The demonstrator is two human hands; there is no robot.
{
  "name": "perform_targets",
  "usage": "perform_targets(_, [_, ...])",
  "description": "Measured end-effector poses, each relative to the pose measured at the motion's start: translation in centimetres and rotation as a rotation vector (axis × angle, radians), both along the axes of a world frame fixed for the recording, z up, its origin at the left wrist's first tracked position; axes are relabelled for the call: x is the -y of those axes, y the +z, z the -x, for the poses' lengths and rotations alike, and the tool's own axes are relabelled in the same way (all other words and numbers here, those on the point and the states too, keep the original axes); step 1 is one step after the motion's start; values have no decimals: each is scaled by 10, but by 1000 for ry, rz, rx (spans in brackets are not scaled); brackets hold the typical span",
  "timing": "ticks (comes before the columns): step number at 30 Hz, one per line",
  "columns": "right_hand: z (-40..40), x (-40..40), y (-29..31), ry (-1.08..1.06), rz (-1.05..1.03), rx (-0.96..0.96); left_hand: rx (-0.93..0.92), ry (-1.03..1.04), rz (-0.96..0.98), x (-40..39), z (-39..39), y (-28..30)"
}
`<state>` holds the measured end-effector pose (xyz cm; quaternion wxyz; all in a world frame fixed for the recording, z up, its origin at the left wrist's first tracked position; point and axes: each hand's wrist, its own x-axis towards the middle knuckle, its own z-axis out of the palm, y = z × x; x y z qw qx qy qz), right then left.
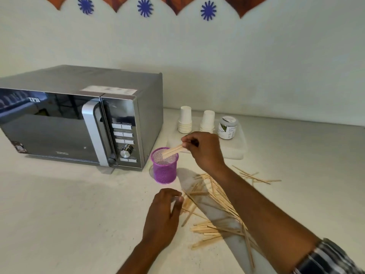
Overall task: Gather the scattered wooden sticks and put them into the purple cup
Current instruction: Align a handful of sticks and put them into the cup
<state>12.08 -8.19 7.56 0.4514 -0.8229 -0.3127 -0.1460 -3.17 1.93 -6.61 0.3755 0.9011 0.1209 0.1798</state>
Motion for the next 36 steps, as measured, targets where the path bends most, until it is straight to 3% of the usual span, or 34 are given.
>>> perform_targets(4, [-3, -32, -3, 59, 294, 58, -70, -88, -161, 5, -1, -2])
perform_targets(7, [-4, -44, -6, 97, 355, 38, -137, -128, -201, 4, -2, -7])
perform_targets(12, [-6, -38, -15, -7, 288, 68, -182, -165, -279, 4, -5, -12])
perform_targets(17, [-16, 8, -40, -204, 39, 74, -188, -140, -296, 3, -8, -17])
perform_targets(20, [-25, 37, -69, -257, 141, -29, -159, -129, -284, 2, -7, -20])
perform_targets(22, [-27, 52, -87, -212, 278, -89, -147, -120, -279, 4, -9, -22])
perform_targets(26, [-25, 50, -110, 56, 520, -9, -158, -106, -299, 5, -12, -21])
perform_targets(36, [-23, 125, -116, 199, 483, 105, -116, -35, -198, 11, -7, 2])
